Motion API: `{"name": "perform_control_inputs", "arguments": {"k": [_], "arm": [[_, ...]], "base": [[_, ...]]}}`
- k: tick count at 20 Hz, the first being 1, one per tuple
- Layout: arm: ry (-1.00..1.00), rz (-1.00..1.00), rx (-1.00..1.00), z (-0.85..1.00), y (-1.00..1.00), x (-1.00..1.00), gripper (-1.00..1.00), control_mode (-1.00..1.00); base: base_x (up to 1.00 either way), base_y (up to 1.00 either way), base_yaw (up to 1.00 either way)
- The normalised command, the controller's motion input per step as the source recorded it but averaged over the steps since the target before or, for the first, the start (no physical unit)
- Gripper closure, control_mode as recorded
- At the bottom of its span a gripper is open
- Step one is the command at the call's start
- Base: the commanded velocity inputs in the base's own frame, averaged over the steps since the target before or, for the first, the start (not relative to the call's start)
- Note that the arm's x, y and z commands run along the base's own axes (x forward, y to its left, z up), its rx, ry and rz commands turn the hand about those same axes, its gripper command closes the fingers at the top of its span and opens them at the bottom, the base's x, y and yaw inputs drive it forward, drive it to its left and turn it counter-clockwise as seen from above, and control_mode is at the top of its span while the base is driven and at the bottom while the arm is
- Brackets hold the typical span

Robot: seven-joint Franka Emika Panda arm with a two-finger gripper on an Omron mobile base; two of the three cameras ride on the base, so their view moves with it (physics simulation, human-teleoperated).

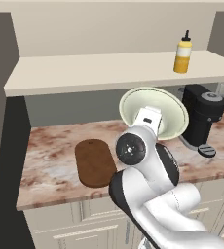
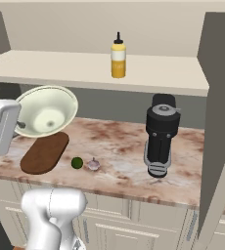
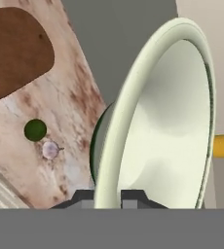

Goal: Open the cabinet. Place the bowl and condiment on the counter. Then place the lime and garlic on the cutting board.

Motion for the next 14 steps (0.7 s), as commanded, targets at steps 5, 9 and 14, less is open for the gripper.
{"name": "perform_control_inputs", "arguments": {"k": [5,9,14], "arm": [[0.1,0.0,0.0,-0.11,0.0,0.24,1.0,-1.0],[0.09,0.0,0.0,-0.15,0.0,0.24,1.0,-1.0],[0.07,0.0,0.0,-0.19,0.0,0.24,1.0,-1.0]], "base": [[0.0,0.0,0.0],[0.0,0.0,0.0],[0.0,0.0,0.0]]}}
